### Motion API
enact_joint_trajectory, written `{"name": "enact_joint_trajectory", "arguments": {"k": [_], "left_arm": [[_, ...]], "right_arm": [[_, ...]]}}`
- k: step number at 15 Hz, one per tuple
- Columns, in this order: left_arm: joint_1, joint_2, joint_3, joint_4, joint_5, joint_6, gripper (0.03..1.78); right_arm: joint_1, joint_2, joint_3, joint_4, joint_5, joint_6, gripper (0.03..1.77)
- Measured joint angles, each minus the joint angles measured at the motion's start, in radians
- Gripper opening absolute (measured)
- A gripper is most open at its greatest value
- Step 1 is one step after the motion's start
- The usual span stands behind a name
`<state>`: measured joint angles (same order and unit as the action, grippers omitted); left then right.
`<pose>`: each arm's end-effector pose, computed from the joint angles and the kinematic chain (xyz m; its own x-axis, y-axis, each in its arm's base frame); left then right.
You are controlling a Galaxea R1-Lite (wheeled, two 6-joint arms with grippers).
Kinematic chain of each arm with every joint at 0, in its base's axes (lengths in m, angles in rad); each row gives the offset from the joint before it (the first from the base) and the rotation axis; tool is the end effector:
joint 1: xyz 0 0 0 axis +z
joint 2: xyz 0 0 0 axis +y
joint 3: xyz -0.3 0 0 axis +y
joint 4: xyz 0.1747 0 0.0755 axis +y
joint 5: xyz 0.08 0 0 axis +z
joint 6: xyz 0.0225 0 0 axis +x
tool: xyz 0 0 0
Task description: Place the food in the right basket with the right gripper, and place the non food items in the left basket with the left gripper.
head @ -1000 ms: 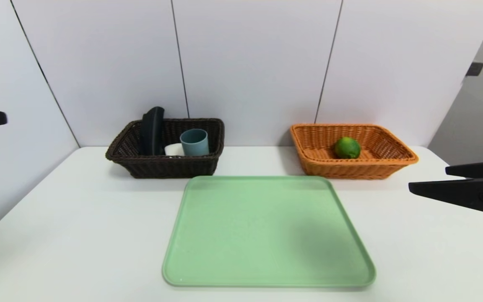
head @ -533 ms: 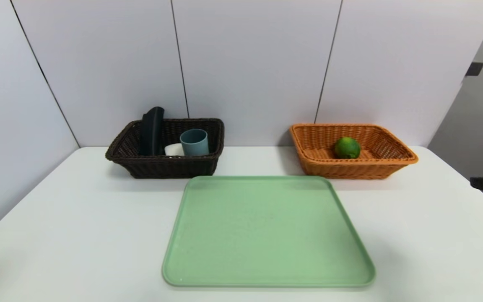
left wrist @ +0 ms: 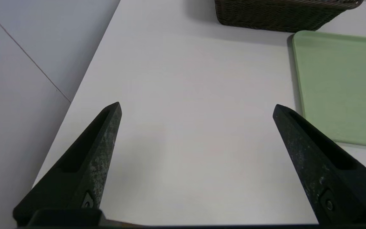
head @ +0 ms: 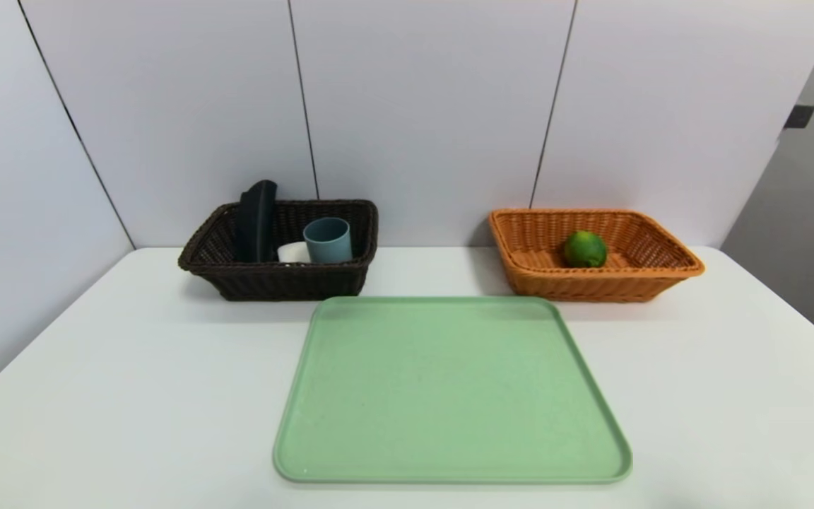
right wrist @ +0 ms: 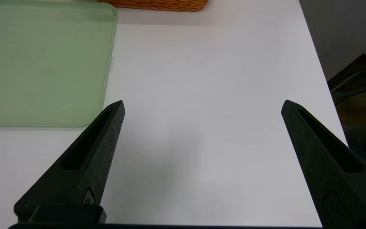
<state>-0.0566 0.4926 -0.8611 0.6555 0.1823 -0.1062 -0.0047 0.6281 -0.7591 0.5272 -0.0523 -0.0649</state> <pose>-0.0303 0.0058 0.2463 0.9519 0.1276 -0.2784 -0.1473 0.9878 -0.0506 0.0151 -0.0012 0.2344 0.9210 -0.0566 -0.3854 0.0278 0.9964 -0.0800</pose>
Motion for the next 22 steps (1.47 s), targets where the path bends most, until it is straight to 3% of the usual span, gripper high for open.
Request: {"name": "enact_joint_trajectory", "arguments": {"k": [2,5,9,13,17,22], "left_arm": [[-0.001,-0.071,0.044,0.004,-0.009,0.009,1.69],[0.001,-0.165,0.079,0.006,-0.087,0.031,1.69],[0.036,-0.286,0.157,0.004,-0.132,0.077,1.69],[0.053,-0.44,0.296,-0.024,-0.159,0.147,1.69],[0.057,-0.487,0.442,-0.184,-0.159,0.146,1.69],[0.057,-0.493,0.772,-0.656,-0.165,0.213,1.69]], "right_arm": [[0.001,-0.138,0.077,0.002,-0.001,0.0,1.7],[0.012,-0.345,0.18,0.0,0.005,-0.001,1.7],[0.01,-0.54,0.25,-0.004,0.004,-0.026,1.7],[0.009,-0.614,0.312,-0.145,-0.018,-0.058,1.7],[0.009,-0.629,0.476,-0.459,-0.013,-0.078,1.7],[0.009,-0.629,0.736,-0.885,0.034,-0.129,1.7]]}}
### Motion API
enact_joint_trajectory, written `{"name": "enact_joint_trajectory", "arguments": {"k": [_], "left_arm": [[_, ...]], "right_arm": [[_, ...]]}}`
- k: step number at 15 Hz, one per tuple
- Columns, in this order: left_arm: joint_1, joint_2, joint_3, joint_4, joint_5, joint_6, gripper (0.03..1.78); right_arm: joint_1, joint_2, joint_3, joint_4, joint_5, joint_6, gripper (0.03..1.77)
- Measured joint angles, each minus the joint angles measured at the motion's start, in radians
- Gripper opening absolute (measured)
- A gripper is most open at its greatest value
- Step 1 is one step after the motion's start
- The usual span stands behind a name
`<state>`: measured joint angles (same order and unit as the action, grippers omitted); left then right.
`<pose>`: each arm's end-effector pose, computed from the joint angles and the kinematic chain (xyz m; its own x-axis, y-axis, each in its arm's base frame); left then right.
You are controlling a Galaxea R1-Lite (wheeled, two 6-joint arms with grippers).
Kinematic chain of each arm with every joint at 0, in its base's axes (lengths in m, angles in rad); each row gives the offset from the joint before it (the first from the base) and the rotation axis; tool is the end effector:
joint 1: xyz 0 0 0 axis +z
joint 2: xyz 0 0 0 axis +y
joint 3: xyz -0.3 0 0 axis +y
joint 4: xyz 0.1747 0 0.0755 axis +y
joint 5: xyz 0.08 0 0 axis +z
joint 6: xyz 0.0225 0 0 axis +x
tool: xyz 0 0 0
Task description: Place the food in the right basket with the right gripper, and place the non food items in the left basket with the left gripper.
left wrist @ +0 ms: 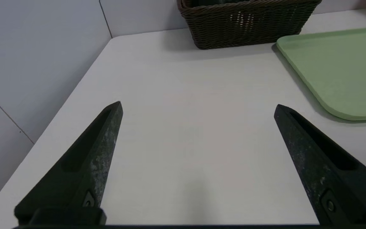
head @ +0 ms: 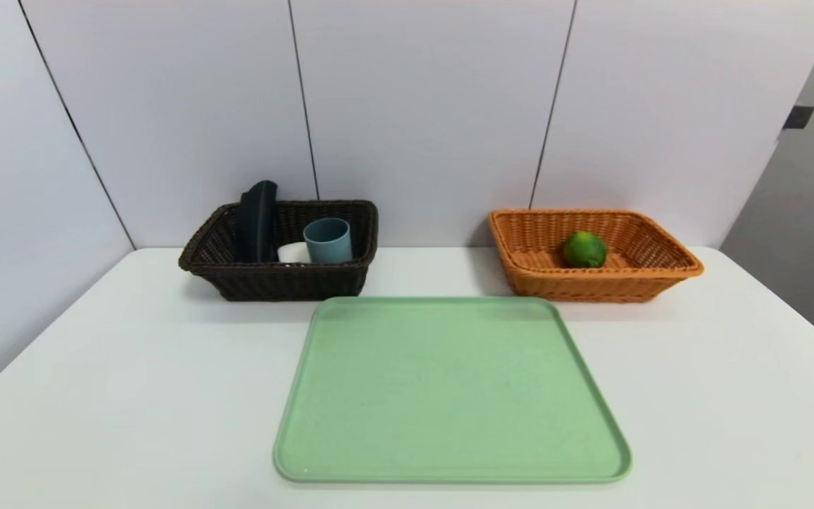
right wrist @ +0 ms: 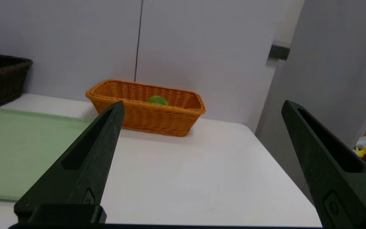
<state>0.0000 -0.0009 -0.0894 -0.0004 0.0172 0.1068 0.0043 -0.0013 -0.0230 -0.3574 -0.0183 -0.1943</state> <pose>-0.0307 0.0004 0.1000 0.9957 0.0172 0.0906 -0.0267 0.9942 0.1046 -0.0321 -0.0005 0.1175 0.9279 -0.0143 0.3724 0.0844 0.9814 -0.1725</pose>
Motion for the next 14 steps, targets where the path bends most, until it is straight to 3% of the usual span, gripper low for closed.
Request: {"name": "enact_joint_trajectory", "arguments": {"k": [2,3,7,12,14], "left_arm": [[0.0,0.0,0.066,-0.175,-0.005,0.033,1.69],[0.0,0.0,0.078,-0.18,-0.01,0.039,1.69],[0.0,-0.001,0.089,-0.003,-0.048,0.013,1.69],[0.0,-0.001,0.089,-0.002,-0.041,-0.072,1.69],[0.0,-0.001,0.089,-0.001,-0.041,-0.075,1.69]], "right_arm": [[0.0,0.0,0.016,0.042,0.007,-0.006,1.7],[0.0,0.0,0.021,0.12,0.004,-0.006,1.7],[0.0,0.0,0.023,0.355,0.055,0.02,1.7],[0.0,0.0,0.023,0.359,0.026,0.169,1.7],[0.0,0.0,0.023,0.359,0.02,0.182,1.7]]}}
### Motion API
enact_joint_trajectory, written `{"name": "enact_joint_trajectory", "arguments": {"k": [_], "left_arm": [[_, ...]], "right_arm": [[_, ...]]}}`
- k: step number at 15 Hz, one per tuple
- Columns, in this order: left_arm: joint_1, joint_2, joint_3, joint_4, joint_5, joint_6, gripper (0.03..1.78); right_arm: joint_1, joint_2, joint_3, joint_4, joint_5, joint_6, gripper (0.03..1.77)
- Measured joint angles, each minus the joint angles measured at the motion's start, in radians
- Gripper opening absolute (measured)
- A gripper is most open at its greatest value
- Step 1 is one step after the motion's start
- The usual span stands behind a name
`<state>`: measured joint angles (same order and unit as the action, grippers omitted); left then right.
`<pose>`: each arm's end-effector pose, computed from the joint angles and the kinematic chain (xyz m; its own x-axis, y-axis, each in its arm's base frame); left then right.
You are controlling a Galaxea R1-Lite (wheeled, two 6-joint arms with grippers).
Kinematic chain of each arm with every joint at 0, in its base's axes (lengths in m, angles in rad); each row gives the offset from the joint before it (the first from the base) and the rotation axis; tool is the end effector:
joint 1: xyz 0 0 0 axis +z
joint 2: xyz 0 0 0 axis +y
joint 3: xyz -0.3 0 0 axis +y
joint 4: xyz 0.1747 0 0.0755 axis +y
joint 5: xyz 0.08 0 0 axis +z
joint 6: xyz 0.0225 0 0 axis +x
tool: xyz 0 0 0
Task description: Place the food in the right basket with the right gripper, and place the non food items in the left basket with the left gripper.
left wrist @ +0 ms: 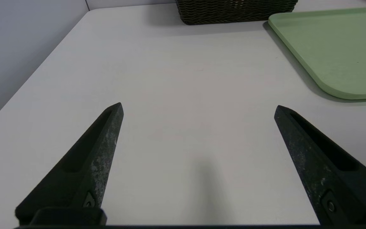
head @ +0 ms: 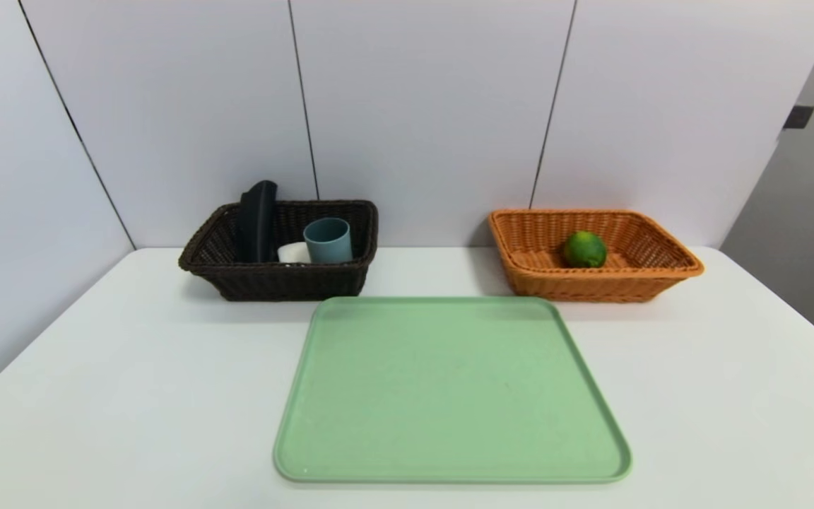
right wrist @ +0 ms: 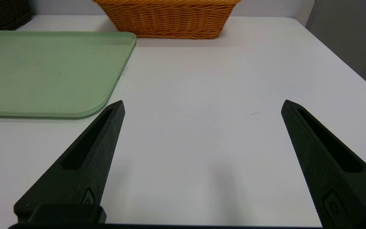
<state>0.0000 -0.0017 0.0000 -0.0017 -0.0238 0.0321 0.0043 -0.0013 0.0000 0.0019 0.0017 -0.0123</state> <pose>-0.0229 -0.0005 0.0756 0.9997 -0.0238 0.0034 0.0237 0.9992 0.0322 -0.0229 -0.0001 0.0753 1.0000 0.0060 -0.0006 -0.0060 0.9999 -0.0123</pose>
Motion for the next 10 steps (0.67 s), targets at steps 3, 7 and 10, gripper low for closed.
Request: {"name": "enact_joint_trajectory", "arguments": {"k": [3,7,10], "left_arm": [[0.0,0.0,0.0,0.0,0.001,0.0,1.69],[0.0,0.0,0.0,0.0,0.001,0.0,1.69],[0.0,0.0,0.0,0.0,0.001,-0.001,1.69]], "right_arm": [[0.0,0.0,0.0,-0.001,-0.006,-0.003,1.7],[0.0,0.0,0.0,-0.002,-0.005,-0.004,1.7],[0.0,0.0,0.0,-0.001,-0.007,0.01,1.7]]}}
